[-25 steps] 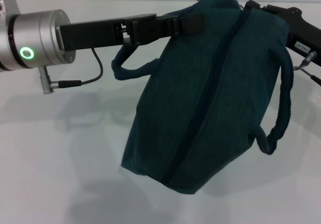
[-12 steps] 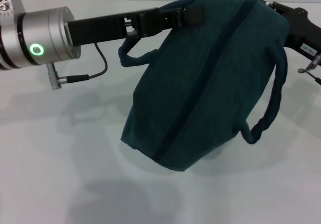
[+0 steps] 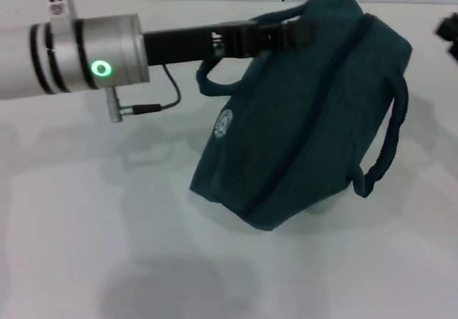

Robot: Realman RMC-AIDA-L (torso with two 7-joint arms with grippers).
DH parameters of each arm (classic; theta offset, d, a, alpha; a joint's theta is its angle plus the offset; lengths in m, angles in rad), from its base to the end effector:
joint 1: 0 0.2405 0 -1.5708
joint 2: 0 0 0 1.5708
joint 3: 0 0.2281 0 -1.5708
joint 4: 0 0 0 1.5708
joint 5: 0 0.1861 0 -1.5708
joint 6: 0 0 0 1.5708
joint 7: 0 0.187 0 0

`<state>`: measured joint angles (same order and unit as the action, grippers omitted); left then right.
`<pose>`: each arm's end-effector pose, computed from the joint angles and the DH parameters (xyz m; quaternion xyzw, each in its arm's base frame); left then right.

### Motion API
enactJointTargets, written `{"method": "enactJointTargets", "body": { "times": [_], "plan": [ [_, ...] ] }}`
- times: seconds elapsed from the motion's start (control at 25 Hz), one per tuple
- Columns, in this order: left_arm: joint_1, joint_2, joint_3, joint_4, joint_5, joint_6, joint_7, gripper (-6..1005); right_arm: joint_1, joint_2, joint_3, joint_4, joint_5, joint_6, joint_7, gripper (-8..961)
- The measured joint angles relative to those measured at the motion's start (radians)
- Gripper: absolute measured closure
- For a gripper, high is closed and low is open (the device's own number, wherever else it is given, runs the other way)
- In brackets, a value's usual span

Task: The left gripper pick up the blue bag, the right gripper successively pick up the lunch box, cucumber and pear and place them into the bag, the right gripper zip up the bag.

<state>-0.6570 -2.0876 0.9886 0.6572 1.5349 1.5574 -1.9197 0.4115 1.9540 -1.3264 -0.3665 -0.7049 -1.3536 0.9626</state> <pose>-0.0976 0.3322 -0.0220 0.8549 0.3470 0.3841 0.0346 0.2160 0.3489 0.0357 -0.8003 0.2133 0.4430 0.3433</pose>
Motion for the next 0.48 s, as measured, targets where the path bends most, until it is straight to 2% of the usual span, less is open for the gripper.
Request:
{"method": "enactJointTargets", "body": {
  "times": [0.08, 0.24, 0.48],
  "plan": [
    [-0.021, 0.0, 0.021, -0.039, -0.003, -0.035, 0.032, 945, -0.041, -0.019, 0.035, 0.001, 0.0, -0.023, 0.005, 765],
    [-0.031, -0.001, 0.022, -0.074, -0.006, -0.054, 0.062, 945, -0.065, -0.032, 0.042, 0.002, 0.004, -0.032, 0.009, 765],
    [-0.062, -0.004, 0.031, -0.14, -0.007, -0.128, 0.132, 945, -0.082, -0.033, 0.042, 0.004, 0.0, -0.032, 0.01, 764]
  ]
}}
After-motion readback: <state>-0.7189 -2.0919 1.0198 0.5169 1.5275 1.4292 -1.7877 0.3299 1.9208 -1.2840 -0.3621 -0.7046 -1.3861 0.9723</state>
